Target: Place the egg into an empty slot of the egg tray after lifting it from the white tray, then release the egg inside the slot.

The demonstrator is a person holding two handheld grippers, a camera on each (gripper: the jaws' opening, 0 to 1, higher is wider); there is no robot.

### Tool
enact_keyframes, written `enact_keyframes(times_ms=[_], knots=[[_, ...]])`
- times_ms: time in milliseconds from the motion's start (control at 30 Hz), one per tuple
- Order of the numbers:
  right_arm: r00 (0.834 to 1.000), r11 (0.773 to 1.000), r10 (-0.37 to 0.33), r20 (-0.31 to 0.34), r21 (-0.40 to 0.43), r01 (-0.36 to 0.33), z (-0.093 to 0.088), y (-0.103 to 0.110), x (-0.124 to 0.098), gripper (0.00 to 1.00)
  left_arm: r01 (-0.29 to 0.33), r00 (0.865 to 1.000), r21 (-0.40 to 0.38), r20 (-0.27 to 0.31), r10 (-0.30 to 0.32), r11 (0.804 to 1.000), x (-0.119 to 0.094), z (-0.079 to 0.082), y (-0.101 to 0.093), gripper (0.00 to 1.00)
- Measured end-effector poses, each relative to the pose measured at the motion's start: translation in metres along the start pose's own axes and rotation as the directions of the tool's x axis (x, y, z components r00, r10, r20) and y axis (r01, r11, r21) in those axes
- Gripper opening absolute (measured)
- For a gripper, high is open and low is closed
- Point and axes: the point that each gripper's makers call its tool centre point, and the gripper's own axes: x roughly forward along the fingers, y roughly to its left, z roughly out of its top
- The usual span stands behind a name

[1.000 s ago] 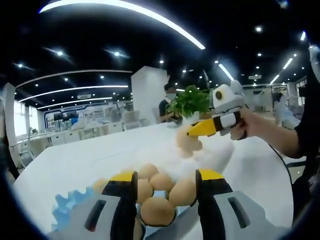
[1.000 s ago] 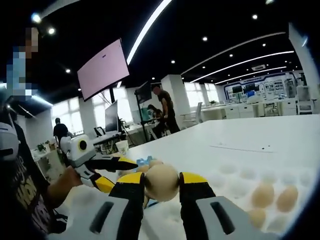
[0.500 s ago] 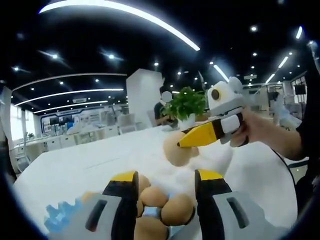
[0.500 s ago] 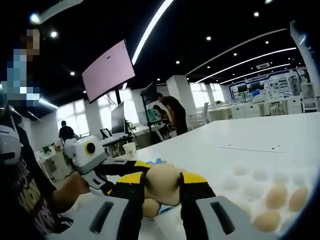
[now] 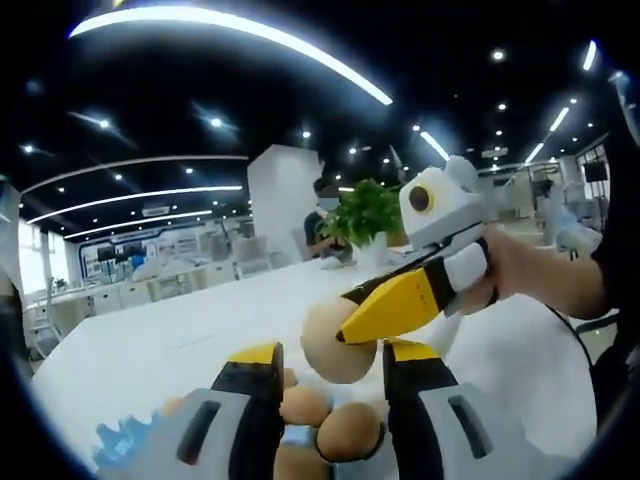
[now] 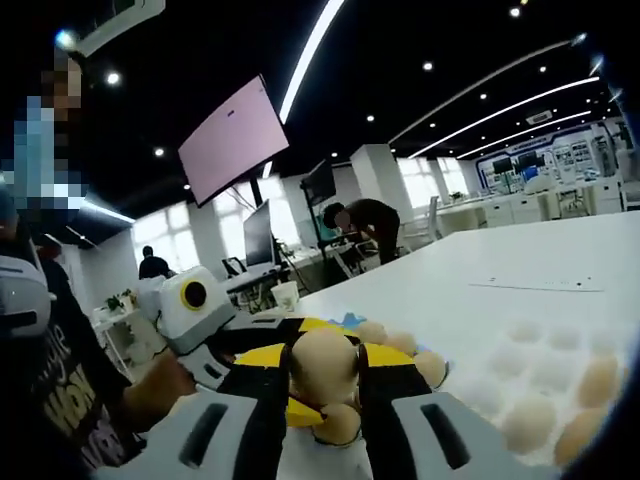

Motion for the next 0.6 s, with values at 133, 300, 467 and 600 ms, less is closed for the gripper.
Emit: enact_keyframes(times_ms=[133, 300, 467, 600], knots=[[1.0, 1.0, 0.015, 0.006, 0.009, -0.015, 0.0003, 0.0031, 0.0022, 0.28, 0.001, 1.0, 0.027, -0.005, -0.001, 1.0, -0.0002, 0.0006, -0.0019, 0.32], [1.0, 0.999, 0.028, 0.006, 0.023, -0.028, 0.0006, 0.0044, 0.0022, 0.29, -0.001, 1.0, 0.034, -0.005, 0.002, 0.999, -0.0002, 0.0008, -0.0015, 0.31], [0.999, 0.999, 0.038, -0.01, 0.004, -0.038, -0.0019, 0.0061, 0.0015, 0.29, -0.002, 1.0, 0.056, -0.023, 0.003, 0.998, 0.0001, -0.0013, -0.0028, 0.31], [0.998, 0.998, 0.059, 0.015, 0.007, -0.059, 0.003, 0.0079, -0.0011, 0.29, 0.001, 1.0, 0.045, -0.008, 0.0, 0.999, -0.0017, 0.0035, -0.0015, 0.31]])
